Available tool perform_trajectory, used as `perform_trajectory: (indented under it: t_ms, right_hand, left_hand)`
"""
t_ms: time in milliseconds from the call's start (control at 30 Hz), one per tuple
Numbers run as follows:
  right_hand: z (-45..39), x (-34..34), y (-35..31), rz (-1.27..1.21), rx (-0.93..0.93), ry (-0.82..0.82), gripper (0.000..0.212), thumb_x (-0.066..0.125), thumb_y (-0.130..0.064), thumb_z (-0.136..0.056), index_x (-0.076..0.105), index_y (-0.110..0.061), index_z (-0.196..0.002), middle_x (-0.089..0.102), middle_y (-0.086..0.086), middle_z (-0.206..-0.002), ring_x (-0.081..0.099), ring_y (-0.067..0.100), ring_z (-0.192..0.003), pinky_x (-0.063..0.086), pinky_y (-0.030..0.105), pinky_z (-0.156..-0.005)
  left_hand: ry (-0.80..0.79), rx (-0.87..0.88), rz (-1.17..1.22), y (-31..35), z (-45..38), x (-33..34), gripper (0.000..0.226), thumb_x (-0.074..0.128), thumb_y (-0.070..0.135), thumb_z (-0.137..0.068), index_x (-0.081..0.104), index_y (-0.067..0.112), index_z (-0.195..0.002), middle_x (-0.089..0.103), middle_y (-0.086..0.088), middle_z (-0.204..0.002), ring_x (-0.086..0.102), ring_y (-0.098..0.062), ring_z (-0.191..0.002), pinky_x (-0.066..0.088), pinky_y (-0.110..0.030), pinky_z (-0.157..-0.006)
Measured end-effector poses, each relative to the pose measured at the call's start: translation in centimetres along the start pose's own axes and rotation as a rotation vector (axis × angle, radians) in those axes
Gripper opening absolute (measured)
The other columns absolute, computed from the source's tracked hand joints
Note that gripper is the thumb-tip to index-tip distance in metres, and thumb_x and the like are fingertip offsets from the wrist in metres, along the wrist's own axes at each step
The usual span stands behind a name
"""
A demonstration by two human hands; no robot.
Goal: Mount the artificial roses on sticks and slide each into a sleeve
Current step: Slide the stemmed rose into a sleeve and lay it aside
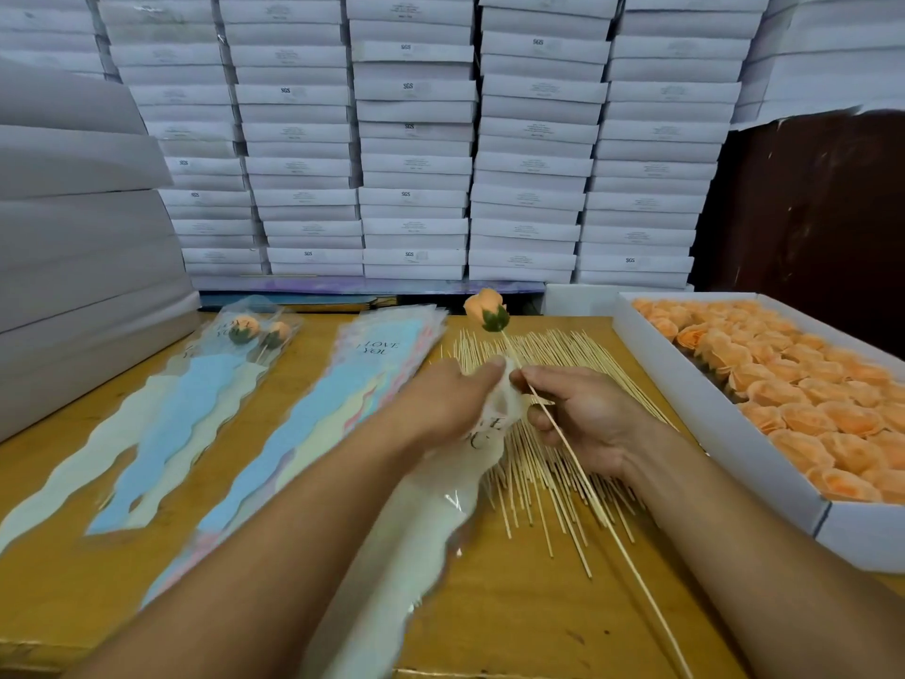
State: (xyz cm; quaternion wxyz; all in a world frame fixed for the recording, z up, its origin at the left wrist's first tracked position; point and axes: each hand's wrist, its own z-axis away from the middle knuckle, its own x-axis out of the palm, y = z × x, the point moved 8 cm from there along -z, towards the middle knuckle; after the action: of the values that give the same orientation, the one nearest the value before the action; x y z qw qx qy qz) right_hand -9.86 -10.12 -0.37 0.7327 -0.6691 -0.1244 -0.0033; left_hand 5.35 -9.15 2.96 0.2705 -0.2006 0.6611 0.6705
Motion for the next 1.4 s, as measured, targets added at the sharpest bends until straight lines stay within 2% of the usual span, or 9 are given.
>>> perform_trajectory:
  t_ms: [167,233,300,567,700,933,1067,1233,1400]
  right_hand:
    - [0.3,0.9,-0.4,-0.052,-0.025,-0.101,0.017,0.062,-0.023,-0.092,0.071,-0.008,-0.093,0.063,0.005,-0.082,0.049,0.011,-0.053,0.039,0.021,-0.041]
    - [0.4,1.1,-0.5,-0.082,-0.025,-0.122,0.017,0.063,-0.024,-0.088,0.07,-0.008,-0.093,0.061,0.005,-0.08,0.049,0.011,-0.052,0.039,0.021,-0.041]
    - [0.4,1.1,-0.5,-0.086,-0.027,-0.121,0.016,0.06,-0.021,-0.094,0.069,-0.008,-0.093,0.059,0.005,-0.078,0.049,0.011,-0.052,0.039,0.021,-0.041]
    - [0.2,0.5,-0.3,-0.041,-0.018,-0.08,0.019,0.058,-0.02,-0.098,0.071,-0.008,-0.092,0.067,0.004,-0.081,0.05,0.012,-0.053,0.041,0.022,-0.041]
    - [-0.1,0.2,-0.1,-0.028,-0.003,-0.076,0.02,0.057,-0.02,-0.099,0.072,-0.008,-0.092,0.069,0.004,-0.084,0.05,0.012,-0.053,0.04,0.022,-0.041]
    - [-0.7,-0.5,0.2,-0.061,0.019,-0.051,0.02,0.057,-0.02,-0.099,0.071,-0.007,-0.096,0.072,0.011,-0.093,0.052,0.012,-0.052,0.042,0.023,-0.041]
    - [-1.7,-1.3,0.0,-0.061,0.062,0.024,0.025,0.059,-0.021,-0.099,0.075,-0.01,-0.084,0.068,0.005,-0.079,0.05,0.01,-0.049,0.038,0.021,-0.037]
    - [-4.5,-2.0,-1.9,-0.098,0.156,0.097,0.016,0.052,-0.017,-0.103,0.058,-0.01,-0.09,0.067,0.005,-0.067,0.04,0.002,-0.038,0.026,0.014,-0.027]
    - [-7.7,-2.7,-3.0,-0.2,0.194,0.203,0.017,0.047,-0.012,-0.106,0.055,-0.009,-0.091,0.057,0.0,-0.054,0.04,0.0,-0.031,0.026,0.011,-0.027]
  left_hand:
    - [-0.084,-0.242,0.589,-3.4,-2.8,-1.3,0.065,0.075,0.045,-0.085,0.052,0.007,-0.133,0.068,-0.02,-0.12,0.067,-0.041,-0.109,0.057,-0.053,-0.088]
    - [-0.215,-0.307,0.838,-3.6,-2.8,-0.2,0.051,0.076,0.031,-0.084,0.061,0.004,-0.126,0.073,-0.021,-0.108,0.074,-0.037,-0.089,0.061,-0.048,-0.067]
    - [-0.294,-0.294,0.942,-3.7,-2.7,0.9,0.043,0.076,0.026,-0.08,0.067,0.005,-0.116,0.075,-0.02,-0.102,0.075,-0.034,-0.079,0.061,-0.047,-0.061]
    - [-0.382,-0.233,0.992,-4.7,-3.2,2.6,0.039,0.077,0.01,-0.072,0.068,-0.002,-0.108,0.073,-0.025,-0.1,0.074,-0.037,-0.08,0.06,-0.049,-0.062]
    - [-0.396,-0.192,1.02,-5.3,-3.8,3.0,0.018,0.078,0.008,-0.073,0.08,0.0,-0.089,0.073,-0.024,-0.103,0.074,-0.037,-0.087,0.06,-0.05,-0.069]
    - [-0.416,-0.175,1.037,-5.2,-3.4,3.2,0.018,0.079,0.007,-0.073,0.08,0.002,-0.091,0.073,-0.024,-0.105,0.073,-0.036,-0.089,0.06,-0.051,-0.075]
    - [-0.443,-0.181,1.033,-5.6,-3.2,3.2,0.03,0.079,0.007,-0.072,0.076,-0.003,-0.1,0.071,-0.025,-0.11,0.071,-0.037,-0.094,0.057,-0.053,-0.087]
    - [-0.472,-0.151,1.023,-5.3,-2.9,3.3,0.018,0.077,0.007,-0.076,0.079,-0.002,-0.091,0.074,-0.023,-0.1,0.075,-0.033,-0.084,0.061,-0.048,-0.077]
    - [-0.541,-0.106,1.045,-4.9,-2.6,3.3,0.041,0.09,0.009,-0.063,0.076,-0.002,-0.101,0.073,-0.023,-0.102,0.074,-0.033,-0.086,0.06,-0.046,-0.077]
